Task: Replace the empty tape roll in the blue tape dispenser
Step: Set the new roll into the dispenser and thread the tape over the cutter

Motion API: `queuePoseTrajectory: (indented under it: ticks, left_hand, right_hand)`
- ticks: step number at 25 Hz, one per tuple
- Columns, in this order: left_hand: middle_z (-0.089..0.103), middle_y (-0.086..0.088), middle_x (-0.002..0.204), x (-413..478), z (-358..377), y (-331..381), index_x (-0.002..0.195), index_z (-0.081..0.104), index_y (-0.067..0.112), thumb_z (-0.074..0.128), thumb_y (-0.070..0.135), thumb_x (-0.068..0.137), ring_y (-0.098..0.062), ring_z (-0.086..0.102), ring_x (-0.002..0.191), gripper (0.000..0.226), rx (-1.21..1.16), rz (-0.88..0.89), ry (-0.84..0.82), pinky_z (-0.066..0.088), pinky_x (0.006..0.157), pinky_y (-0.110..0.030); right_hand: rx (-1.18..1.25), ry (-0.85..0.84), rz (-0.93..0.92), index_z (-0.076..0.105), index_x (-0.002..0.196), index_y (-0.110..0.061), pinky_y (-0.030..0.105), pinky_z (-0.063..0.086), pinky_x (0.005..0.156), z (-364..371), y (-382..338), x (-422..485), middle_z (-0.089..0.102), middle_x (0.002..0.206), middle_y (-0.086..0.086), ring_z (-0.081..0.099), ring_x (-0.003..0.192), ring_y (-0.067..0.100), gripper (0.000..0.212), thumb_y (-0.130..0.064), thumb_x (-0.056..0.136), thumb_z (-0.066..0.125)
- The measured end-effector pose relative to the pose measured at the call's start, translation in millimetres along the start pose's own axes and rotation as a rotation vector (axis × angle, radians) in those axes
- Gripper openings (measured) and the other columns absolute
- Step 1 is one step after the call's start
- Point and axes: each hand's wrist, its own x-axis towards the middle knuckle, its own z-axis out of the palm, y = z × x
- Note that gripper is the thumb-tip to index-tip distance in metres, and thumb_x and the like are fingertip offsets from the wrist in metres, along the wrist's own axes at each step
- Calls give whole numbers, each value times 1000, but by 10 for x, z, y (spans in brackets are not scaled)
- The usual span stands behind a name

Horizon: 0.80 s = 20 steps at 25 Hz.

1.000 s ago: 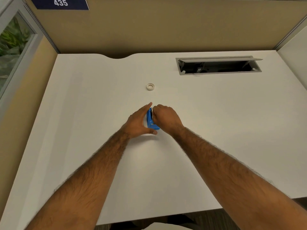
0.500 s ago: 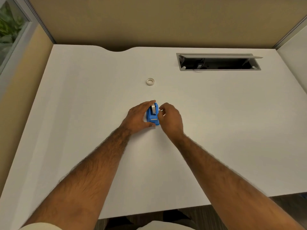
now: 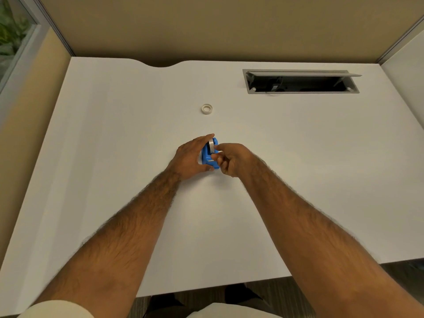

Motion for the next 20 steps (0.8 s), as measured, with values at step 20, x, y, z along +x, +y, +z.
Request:
queuePoseTrajectory:
  ticks: [20]
  left_hand:
    - [54, -3, 143, 31, -34, 62, 151, 33, 19, 84, 46, 69, -26, 53, 127, 101, 123, -116, -29, 32, 115, -47]
  right_hand:
    - [227, 49, -117, 62, 118, 3, 12, 35, 30, 152, 177, -3, 65, 68, 11, 48, 25, 6, 28, -1, 93, 50]
